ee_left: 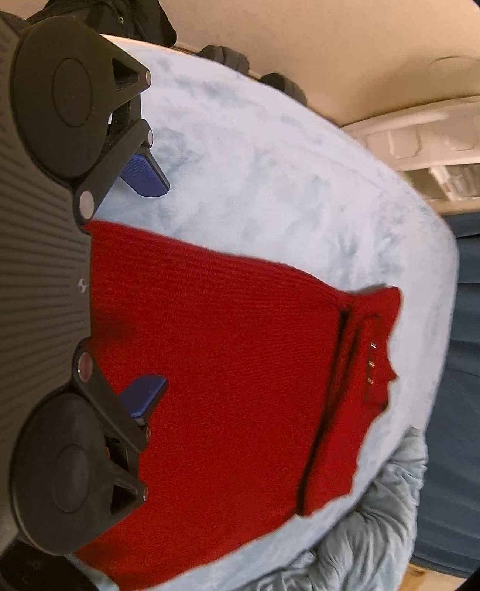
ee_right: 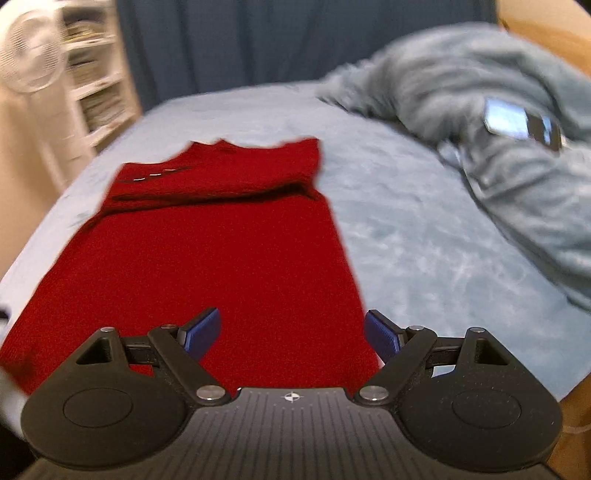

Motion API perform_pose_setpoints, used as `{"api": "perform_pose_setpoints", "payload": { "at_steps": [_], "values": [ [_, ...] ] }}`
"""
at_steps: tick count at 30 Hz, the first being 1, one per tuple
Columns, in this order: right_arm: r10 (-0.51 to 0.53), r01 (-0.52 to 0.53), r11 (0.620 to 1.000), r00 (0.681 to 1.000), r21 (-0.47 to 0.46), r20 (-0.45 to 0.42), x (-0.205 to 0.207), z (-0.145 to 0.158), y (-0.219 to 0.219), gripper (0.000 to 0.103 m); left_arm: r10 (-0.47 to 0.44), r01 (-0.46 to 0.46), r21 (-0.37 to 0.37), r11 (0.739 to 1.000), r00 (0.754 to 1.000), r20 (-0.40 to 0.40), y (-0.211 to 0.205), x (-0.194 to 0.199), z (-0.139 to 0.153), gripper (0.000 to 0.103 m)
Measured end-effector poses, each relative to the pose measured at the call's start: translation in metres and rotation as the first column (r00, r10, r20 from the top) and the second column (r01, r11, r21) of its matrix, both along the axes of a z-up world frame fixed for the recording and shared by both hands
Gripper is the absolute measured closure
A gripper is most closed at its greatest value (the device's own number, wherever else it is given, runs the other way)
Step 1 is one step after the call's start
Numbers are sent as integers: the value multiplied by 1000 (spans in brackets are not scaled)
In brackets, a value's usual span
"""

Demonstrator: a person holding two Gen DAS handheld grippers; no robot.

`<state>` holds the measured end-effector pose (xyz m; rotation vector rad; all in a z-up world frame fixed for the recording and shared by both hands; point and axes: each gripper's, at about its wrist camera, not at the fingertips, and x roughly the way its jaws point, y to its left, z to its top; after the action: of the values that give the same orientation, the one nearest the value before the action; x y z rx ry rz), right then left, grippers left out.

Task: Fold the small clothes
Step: 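Open the right gripper and pull both tools back from the sweater, then grasp the sweater hem with both grippers and lift it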

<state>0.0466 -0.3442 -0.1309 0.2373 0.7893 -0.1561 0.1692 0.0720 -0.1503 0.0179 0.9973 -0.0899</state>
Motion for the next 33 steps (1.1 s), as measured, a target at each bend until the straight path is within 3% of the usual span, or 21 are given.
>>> {"api": "perform_pose_setpoints", "payload": {
  "at_steps": [4,6,8,11,14,20,22,23,24,25,26,29,33],
  "values": [
    [-68,75,996,992,55,-110,33,-33,-37,17,17,-14,36,999,998,-68,7,32,-29,0],
    [-100,109,992,985,58,-144,40,-48,-47,17,-17,19,13,1000,991,-130,12,44,-44,0],
    [-88,113,986,977,121,-197,44,-65,-52,17,-31,29,-12,999,978,-207,17,54,-60,0],
    [-26,88,974,959,208,-283,42,-88,-48,17,-44,39,-27,999,980,-195,20,54,-64,0],
    [42,-6,990,965,141,-259,32,-91,-29,15,-73,69,-33,997,980,-186,22,48,-64,0],
    [74,-34,989,957,143,-282,34,-94,-21,9,-91,86,-40,995,982,-165,19,31,-63,0],
    [96,-62,990,951,124,-295,35,-92,-17,15,-65,62,-22,998,981,-181,7,27,-61,1],
    [124,-95,989,948,113,-293,35,-88,-13,40,-63,64,0,998,979,-192,2,26,-57,14],
    [163,-134,984,945,119,-284,33,-82,-9,75,-80,82,4,997,977,-200,-3,25,-51,22],
    [186,-151,978,944,146,-271,29,-77,-9,84,-86,90,14,996,976,-198,-7,24,-43,47],
    [184,-143,975,949,169,-255,25,-72,-11,84,-94,100,22,995,977,-194,-9,22,-35,76],
    [148,-108,977,964,183,-222,19,-60,-16,85,-64,59,-33,998,978,-200,2,21,-20,93],
    [94,-48,967,980,249,-175,19,-37,-29,85,-33,14,-104,994,982,-186,14,18,6,93]
  ]
}}
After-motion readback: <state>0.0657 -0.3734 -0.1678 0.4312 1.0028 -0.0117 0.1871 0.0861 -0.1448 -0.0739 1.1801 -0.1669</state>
